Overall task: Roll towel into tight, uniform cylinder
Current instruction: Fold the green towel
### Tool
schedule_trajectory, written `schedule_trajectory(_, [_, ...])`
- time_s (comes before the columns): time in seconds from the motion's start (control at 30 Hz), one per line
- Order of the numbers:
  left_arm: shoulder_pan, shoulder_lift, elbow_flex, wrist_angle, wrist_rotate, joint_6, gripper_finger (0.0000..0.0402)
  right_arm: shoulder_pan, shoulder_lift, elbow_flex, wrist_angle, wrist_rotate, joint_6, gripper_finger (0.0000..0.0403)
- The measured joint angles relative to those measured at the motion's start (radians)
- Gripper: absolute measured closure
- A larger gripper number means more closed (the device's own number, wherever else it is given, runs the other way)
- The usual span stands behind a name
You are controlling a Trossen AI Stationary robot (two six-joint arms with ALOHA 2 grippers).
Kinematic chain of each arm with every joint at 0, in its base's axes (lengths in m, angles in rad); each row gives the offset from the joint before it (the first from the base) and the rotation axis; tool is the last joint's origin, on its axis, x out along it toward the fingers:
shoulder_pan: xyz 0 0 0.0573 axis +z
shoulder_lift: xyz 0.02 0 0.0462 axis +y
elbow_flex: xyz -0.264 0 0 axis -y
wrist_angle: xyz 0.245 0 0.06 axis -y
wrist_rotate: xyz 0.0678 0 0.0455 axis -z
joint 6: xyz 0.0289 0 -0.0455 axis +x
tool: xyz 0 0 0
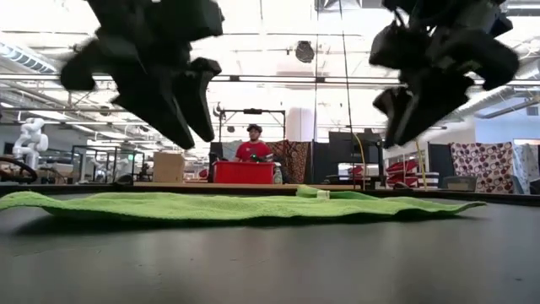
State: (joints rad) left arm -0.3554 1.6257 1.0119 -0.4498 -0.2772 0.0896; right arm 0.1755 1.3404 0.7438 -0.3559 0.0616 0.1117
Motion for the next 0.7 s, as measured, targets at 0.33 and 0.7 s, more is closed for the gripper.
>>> schedule_trajectory(0.33, [-0.073,0.078,-0.002,0.088,0.095,-0.151,0.0204,-0.088,0.101,0.001,0.162,0.304,-0.258,0.0252])
schedule_trajectory(0.7, [-0.086,0.189,0.0,0.056,0.099,-0.243,0.0204,-0.281,0.286,0.001,0.373,0.238,-0.343,0.0252])
